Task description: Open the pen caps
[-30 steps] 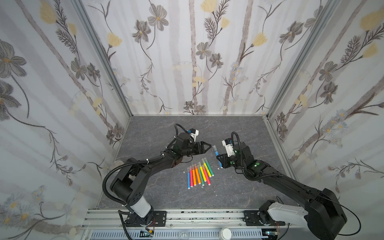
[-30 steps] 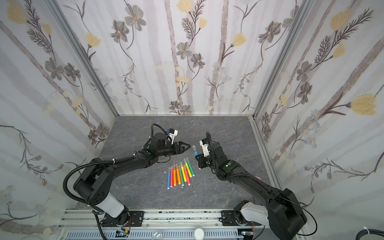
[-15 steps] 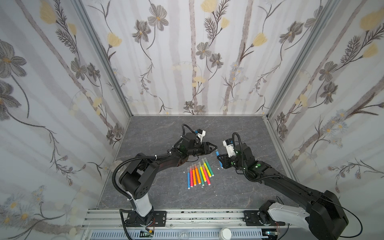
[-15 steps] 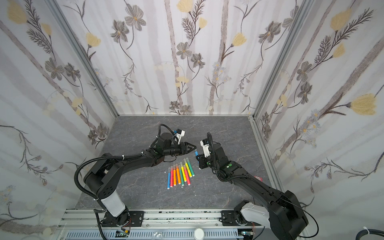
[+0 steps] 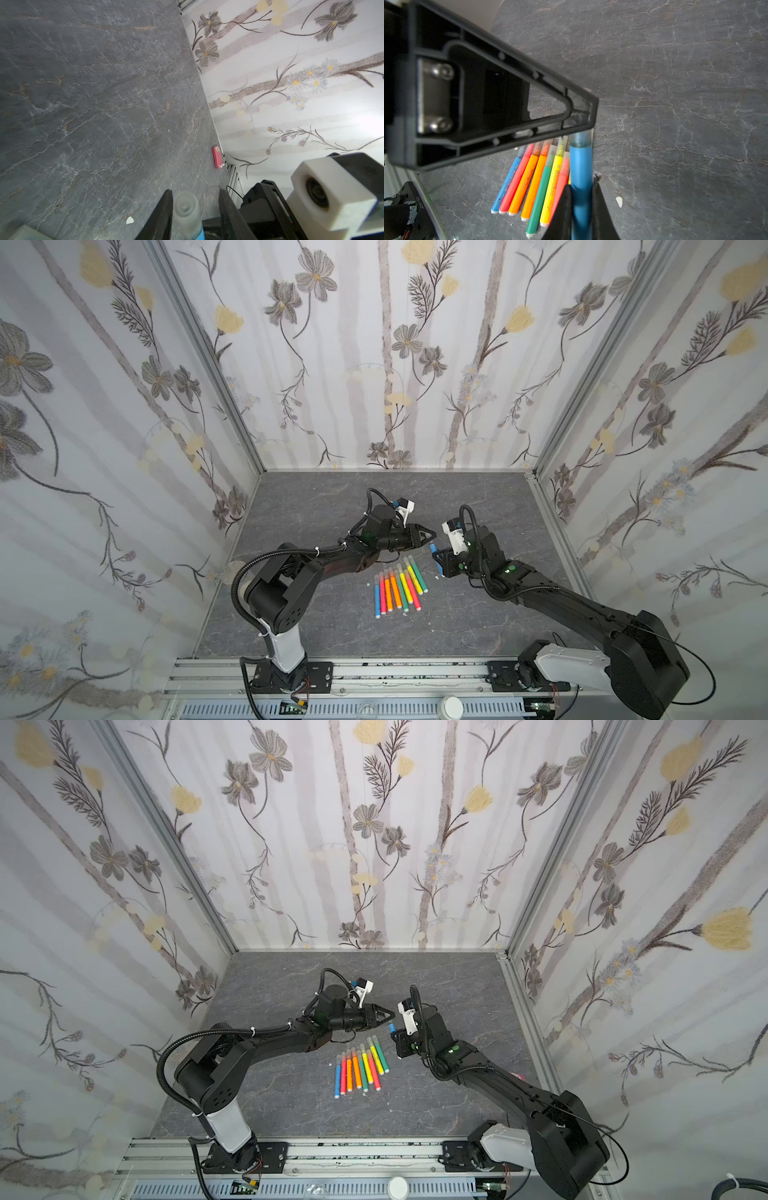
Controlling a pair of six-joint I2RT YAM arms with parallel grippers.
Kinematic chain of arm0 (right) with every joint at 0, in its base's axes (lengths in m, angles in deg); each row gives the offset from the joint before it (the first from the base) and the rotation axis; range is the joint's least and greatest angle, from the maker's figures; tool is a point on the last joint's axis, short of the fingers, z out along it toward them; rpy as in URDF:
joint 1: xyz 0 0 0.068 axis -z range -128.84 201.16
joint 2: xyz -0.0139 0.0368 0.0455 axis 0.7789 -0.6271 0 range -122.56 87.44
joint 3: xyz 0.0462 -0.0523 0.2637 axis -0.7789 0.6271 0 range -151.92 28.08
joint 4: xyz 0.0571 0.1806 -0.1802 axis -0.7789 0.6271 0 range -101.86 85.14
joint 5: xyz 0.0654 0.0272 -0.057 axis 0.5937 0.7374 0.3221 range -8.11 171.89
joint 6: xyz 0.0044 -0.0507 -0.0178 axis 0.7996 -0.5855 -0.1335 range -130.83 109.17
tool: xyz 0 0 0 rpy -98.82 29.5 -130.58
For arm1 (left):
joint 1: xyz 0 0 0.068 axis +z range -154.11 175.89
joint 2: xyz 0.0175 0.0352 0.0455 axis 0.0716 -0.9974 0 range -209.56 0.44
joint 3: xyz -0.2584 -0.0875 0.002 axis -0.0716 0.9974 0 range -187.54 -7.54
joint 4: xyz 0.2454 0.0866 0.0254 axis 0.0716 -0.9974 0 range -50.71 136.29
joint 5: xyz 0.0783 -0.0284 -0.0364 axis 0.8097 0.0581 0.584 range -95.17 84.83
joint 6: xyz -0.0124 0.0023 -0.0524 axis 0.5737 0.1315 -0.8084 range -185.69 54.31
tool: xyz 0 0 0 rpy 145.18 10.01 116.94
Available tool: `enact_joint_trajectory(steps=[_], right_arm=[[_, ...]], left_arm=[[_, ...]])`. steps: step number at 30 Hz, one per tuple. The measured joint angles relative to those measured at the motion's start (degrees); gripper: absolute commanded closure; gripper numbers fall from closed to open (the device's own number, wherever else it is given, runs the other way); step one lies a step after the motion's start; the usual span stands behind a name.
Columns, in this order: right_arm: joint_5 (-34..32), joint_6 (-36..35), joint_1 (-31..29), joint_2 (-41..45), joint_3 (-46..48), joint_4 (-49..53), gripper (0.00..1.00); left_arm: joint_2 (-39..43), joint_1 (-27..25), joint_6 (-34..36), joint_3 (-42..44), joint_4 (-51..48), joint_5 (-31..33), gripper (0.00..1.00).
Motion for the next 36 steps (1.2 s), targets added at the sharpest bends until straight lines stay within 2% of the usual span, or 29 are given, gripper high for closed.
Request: enact_joint_trajectory(steps=[28, 36], right_arm=[[-0.39, -0.66, 0.22, -1.20, -1.31, -1.55, 0.97], [-0.13, -0.74, 0.26, -1.66, -1.66, -1.51, 0.97]], left_arm=[[-1.73, -0.04, 0.26, -2.14, -0.55, -0.31, 0.86], [-1.25, 0.00, 0.72, -2.14, -1.40, 0.02, 0.87]])
